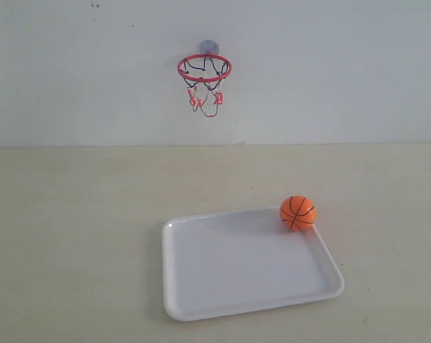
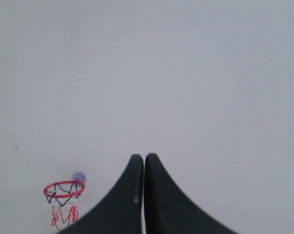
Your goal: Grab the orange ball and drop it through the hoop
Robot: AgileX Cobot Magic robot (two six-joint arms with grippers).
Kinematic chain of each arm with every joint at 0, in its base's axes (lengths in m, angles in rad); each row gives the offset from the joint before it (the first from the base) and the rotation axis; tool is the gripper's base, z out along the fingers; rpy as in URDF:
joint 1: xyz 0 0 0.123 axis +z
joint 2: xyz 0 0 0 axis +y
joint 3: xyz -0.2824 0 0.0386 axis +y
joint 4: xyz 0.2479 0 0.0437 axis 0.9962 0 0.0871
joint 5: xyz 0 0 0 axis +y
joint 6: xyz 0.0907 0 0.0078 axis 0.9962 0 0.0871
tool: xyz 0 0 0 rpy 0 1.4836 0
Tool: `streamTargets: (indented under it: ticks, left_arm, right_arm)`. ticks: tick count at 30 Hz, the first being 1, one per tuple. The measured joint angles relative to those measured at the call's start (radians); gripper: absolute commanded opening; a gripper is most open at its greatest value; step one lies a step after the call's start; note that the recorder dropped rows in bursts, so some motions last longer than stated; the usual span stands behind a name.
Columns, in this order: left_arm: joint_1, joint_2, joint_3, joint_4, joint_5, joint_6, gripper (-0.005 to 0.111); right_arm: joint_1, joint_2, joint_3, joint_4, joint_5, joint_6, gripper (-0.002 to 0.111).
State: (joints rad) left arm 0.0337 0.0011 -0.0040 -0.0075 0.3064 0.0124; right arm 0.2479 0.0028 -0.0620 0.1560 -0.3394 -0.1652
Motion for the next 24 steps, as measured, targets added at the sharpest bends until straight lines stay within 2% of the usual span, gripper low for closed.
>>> streamTargets:
  ticks: [5,9,12,16,24]
  left_arm:
    - [0.000,0.000,0.000,0.000,0.000,0.000,0.004]
    - [0.000,0.000,0.000,0.000,0.000,0.000,0.004]
    - [0.000,0.000,0.000,0.000,0.000,0.000,0.004]
    - [0.000,0.000,0.000,0.000,0.000,0.000,0.004]
    - [0.000,0.000,0.000,0.000,0.000,0.000,0.004]
  right_arm:
    - [0.000,0.132,-0.190,0.220,0.256,-0.232,0.000]
    - [0.000,0.346,-0.345,0.248,0.538,-0.297,0.000]
    - [0.000,0.511,-0.409,0.261,0.651,-0.301,0.000]
    - [0.000,0.680,-0.434,0.309,0.670,-0.301,0.000]
    - [0.000,0.850,-0.435,0.439,0.495,-0.301,0.000]
